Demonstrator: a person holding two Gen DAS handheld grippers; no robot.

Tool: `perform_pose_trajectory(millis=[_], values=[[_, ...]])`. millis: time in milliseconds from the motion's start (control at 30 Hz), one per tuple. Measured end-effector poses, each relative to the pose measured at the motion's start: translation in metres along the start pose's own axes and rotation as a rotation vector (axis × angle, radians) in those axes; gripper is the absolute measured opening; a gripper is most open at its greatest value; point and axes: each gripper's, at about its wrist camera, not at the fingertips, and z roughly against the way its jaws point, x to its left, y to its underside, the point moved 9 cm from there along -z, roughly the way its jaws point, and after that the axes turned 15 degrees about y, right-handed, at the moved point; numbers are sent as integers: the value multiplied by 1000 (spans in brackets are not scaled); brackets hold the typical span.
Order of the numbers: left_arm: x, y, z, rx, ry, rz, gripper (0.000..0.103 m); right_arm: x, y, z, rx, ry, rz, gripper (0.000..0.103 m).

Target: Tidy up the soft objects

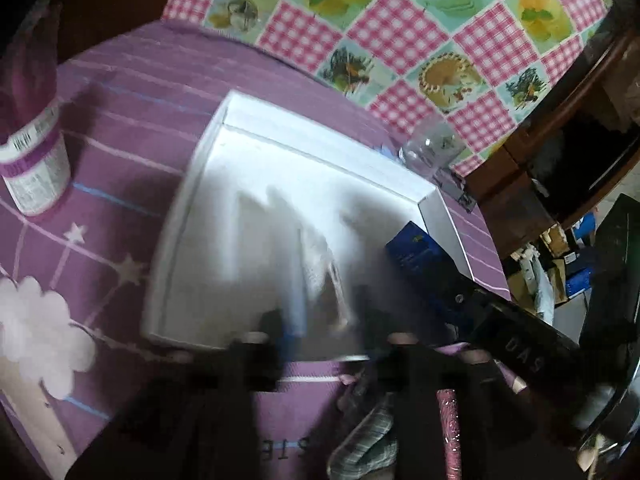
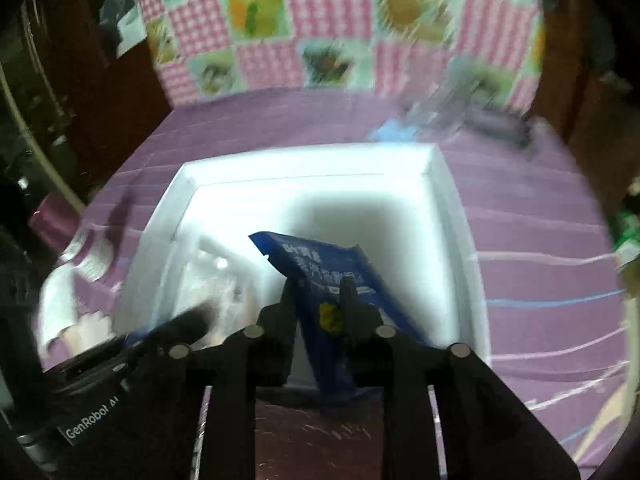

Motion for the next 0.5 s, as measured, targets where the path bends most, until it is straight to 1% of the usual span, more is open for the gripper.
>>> perform_pose_trajectory(millis=[33,67,100,133,200,267,400,500], values=[[0,-3,4,-16,-10,-11,73,-6,-4,6,-30,-36,-51,41],[-1,-6,7,-33,-19,-17,82,-14,-7,12,-50,-78,-112,50],[-4,-9,12,-59,-18,-25,82,-22,-10,17,-62,-119,-174,65],[-6,-11,13,-64,-15,-30,83,-26,-12,20,-71,-147,-216,69],[-9,-13,15,-67,-23,-42,83,-33,-16,24,-73,-178,-268,69],[-10,-14,17,-85,-54,-63,83,-38,-20,24,-65,-177,-284,69],[-16,-14,26,-115,-154,-151,83,-38,-22,34,-105,-156,-266,69],[-20,-10,40,-135,-191,-188,83,-31,-20,43,-128,-168,-247,69]])
